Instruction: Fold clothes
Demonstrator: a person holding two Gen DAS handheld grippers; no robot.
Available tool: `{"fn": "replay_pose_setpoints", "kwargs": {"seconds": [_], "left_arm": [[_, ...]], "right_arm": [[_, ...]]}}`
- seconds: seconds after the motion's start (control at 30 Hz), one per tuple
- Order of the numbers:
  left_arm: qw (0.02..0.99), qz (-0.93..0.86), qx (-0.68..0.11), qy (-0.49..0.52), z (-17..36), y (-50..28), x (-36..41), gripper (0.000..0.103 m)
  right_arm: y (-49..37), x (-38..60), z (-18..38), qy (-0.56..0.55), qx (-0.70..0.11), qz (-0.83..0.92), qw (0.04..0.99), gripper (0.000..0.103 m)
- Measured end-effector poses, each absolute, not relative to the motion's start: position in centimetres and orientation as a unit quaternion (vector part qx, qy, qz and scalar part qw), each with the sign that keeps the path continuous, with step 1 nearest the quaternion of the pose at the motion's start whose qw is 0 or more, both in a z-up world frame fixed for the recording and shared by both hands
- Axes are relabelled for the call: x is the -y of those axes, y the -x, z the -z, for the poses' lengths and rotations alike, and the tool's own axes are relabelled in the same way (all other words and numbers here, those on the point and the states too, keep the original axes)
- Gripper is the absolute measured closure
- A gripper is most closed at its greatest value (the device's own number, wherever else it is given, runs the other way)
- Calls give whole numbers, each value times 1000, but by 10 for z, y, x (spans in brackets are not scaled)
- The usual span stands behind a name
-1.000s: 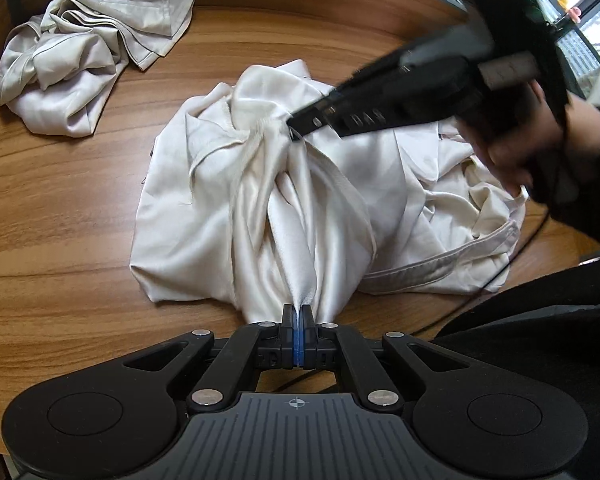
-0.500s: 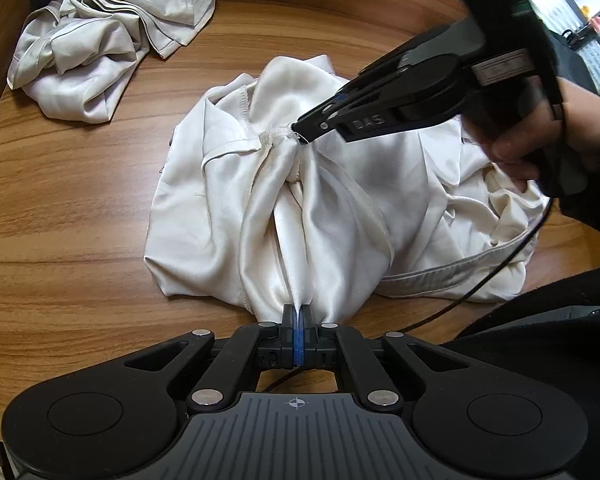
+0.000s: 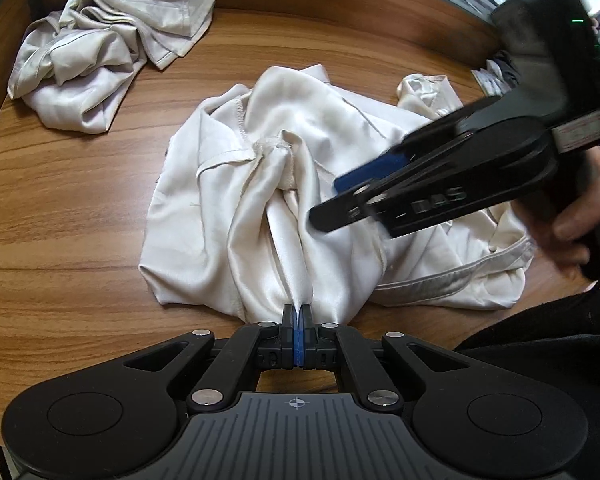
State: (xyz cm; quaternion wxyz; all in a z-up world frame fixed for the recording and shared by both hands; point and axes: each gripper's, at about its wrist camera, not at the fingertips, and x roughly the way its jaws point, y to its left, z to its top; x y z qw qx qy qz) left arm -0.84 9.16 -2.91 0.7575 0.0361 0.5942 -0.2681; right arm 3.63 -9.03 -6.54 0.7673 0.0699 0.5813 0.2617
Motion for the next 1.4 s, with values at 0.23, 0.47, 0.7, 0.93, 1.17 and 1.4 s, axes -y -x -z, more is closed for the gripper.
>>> {"fn": "replay_pose_setpoints", "kwargs": {"seconds": [0.23,0.47,0.7,0.93,1.17,1.4], "left_arm": [[755,266,-598,-39,36,12,-89,100],[768,243,-592,-26,31,14,-97,77],[781,235,-579,-11,31,2,-92,67],[782,218,-583,-24,52,-18,-78,62],[768,226,-597,-60,82,-26,-72,99],[791,224,-569,-23,53,-19,-87,100]], "right_arm": [[-32,89,99,-142,-608,-228,747,75],[-25,95,87,-121,-590,-223,766,101],[-15,107,66,-111,-566,-224,786,101],[-3,113,60,-106,-556,-221,794,101],[8,124,60,-113,-552,-199,802,101],[13,133,67,-74,-553,-167,813,101]]}}
